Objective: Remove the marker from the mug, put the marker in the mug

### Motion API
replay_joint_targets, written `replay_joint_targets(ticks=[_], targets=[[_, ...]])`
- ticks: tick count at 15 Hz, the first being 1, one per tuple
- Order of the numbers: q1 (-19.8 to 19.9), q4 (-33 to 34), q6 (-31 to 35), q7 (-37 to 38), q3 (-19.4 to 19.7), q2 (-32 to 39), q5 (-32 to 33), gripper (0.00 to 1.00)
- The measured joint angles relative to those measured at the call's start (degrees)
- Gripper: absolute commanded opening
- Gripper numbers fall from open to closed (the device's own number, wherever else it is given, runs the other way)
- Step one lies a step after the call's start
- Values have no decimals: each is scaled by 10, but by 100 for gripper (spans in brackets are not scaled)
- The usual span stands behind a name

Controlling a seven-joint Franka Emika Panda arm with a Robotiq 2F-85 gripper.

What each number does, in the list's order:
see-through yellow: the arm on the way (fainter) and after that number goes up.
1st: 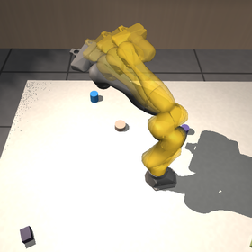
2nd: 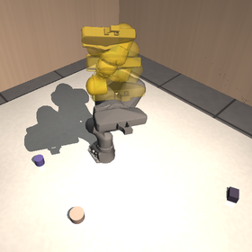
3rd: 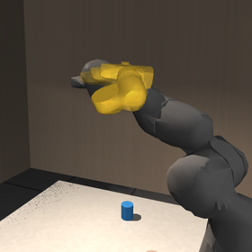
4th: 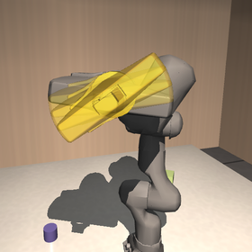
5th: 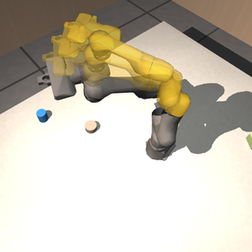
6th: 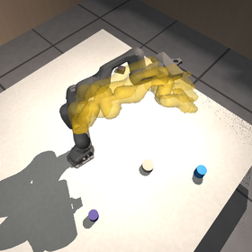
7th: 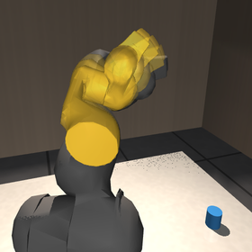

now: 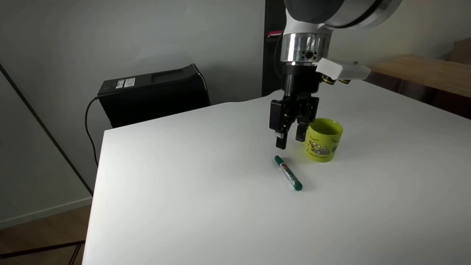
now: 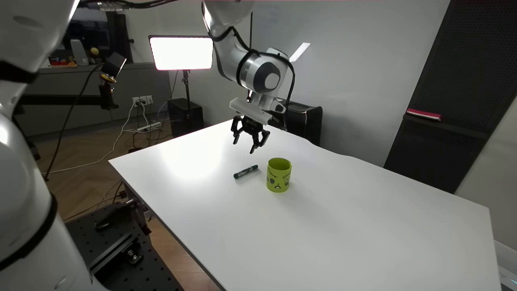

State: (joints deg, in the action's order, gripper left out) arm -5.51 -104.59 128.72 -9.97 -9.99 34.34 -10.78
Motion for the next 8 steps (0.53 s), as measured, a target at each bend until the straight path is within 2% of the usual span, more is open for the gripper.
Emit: replay_joint_targets(ticks=[3, 8], targets=[[-9, -2, 28, 21, 3, -19, 12, 100], [-40, -24, 57, 121, 34, -52, 55, 100]])
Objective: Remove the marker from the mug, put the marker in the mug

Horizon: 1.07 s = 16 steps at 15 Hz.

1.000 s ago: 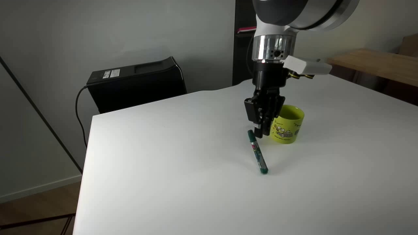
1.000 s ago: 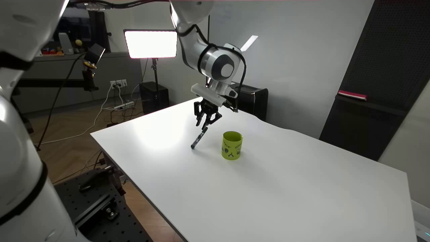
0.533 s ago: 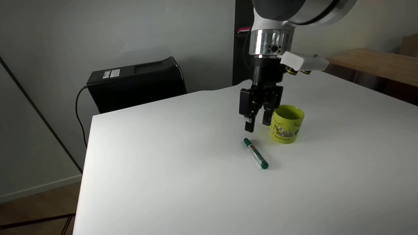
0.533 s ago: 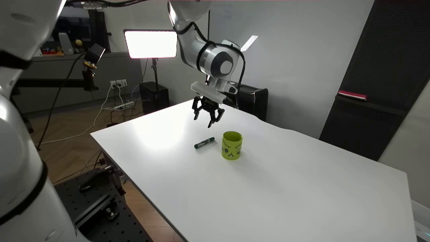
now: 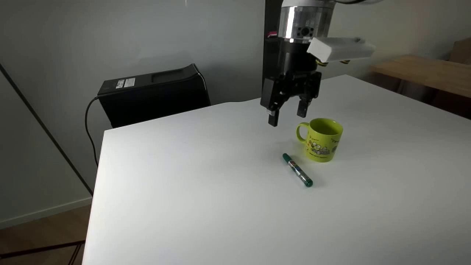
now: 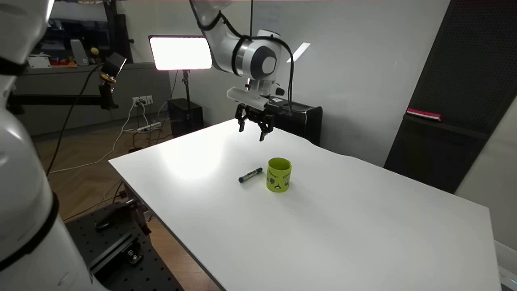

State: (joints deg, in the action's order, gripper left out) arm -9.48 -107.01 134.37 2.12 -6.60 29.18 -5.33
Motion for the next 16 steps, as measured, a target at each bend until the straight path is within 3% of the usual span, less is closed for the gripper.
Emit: replay_joint_targets(ticks=[7, 16], targets=[[-28, -50, 2, 118, 43, -13, 56, 100], [-29, -106, 68, 136, 40, -13, 54, 100]])
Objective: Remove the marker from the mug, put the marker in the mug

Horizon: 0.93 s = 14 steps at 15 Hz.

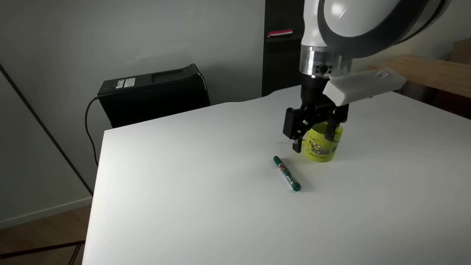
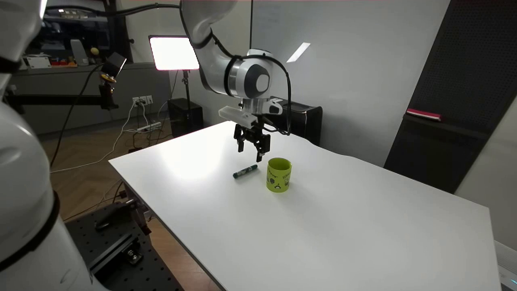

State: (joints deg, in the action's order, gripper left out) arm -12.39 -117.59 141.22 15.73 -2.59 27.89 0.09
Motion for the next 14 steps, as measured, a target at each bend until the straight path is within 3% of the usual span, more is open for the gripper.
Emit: replay_joint_targets(ticks=[14], targets=[[-22, -34, 160, 2, -6, 47, -2, 100]])
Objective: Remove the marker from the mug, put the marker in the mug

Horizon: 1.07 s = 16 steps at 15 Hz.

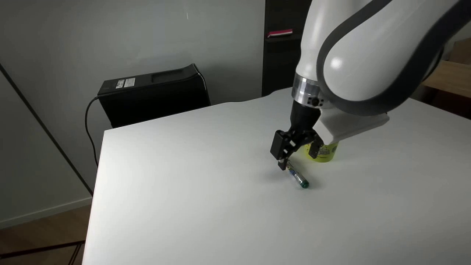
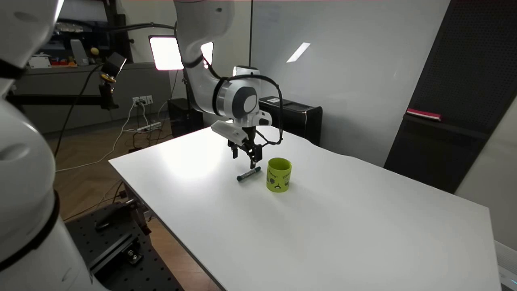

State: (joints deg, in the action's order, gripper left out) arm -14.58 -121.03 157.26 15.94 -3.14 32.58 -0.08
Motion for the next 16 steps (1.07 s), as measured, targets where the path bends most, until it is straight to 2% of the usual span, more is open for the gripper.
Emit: replay_joint_targets(ticks=[8, 9, 10, 16], targets=[[-2, 0, 47, 0, 11, 46, -2, 100], [-3, 0, 49, 0, 12, 49, -3, 75], [-3, 1, 50, 0, 14, 52, -4, 75], [-20, 2, 49, 11, 35, 61, -11, 32]])
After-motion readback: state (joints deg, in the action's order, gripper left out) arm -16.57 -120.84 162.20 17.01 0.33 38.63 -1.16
